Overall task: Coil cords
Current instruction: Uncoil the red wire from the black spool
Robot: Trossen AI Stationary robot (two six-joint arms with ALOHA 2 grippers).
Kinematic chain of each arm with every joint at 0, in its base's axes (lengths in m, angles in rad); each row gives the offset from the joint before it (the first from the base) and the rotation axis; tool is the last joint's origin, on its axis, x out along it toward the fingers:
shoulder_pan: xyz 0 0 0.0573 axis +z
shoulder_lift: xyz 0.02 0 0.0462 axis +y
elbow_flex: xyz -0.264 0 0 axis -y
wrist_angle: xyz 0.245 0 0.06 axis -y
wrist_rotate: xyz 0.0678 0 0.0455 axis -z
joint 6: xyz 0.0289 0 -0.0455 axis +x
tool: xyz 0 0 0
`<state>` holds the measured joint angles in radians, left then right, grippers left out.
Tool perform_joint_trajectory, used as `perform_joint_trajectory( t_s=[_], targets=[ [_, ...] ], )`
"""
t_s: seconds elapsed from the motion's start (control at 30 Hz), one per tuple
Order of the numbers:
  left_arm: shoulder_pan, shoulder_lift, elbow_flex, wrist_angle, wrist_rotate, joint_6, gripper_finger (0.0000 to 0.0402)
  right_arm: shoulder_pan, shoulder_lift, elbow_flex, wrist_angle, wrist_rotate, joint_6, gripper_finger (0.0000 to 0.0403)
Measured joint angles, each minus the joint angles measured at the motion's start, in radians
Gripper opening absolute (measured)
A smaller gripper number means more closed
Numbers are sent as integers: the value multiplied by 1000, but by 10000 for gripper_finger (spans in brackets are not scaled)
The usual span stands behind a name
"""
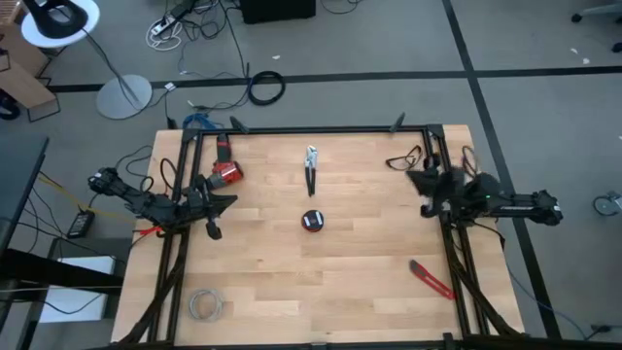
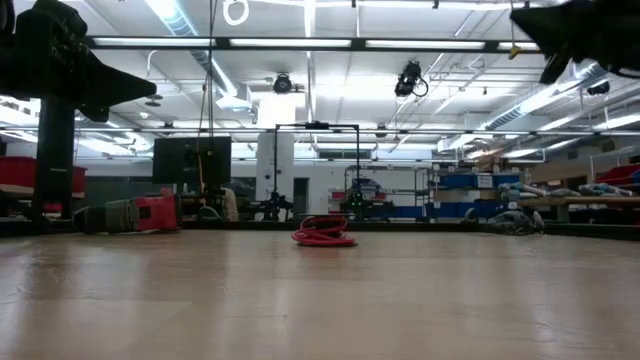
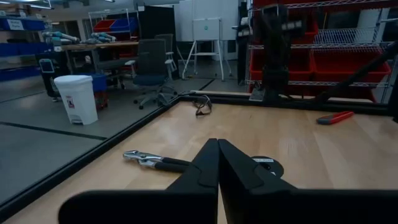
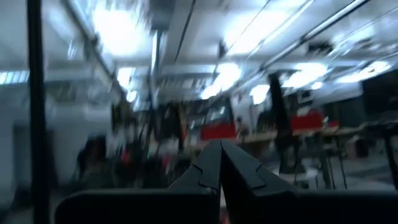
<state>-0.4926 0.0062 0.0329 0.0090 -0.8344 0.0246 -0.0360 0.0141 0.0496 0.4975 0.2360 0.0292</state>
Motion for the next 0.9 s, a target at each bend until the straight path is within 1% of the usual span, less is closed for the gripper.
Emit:
perform_joint_trajectory(
  t_s=[0.07,0.17,0.27,0.37,0.53,0.6,0.73,0.9],
  targets=[
    [0,0,0,0,0,0,8,-2,8,65,-30,6,5,9],
    [0,0,0,0,0,0,8,-1,56,183,-150,3,15,9],
    [0,0,0,0,0,0,8,-1,153,316,-245,3,33,9],
    [0,0,0,0,0,0,8,-2,283,439,-287,4,49,9],
    [0,0,0,0,0,0,8,-2,516,594,-292,4,59,9],
    [0,0,0,0,0,0,8,-2,607,643,-293,4,83,9],
    [0,0,0,0,0,0,8,-4,768,715,-284,6,80,9],
    [0,0,0,8,0,0,8,-26,943,758,-144,7,106,9]
  ],
)
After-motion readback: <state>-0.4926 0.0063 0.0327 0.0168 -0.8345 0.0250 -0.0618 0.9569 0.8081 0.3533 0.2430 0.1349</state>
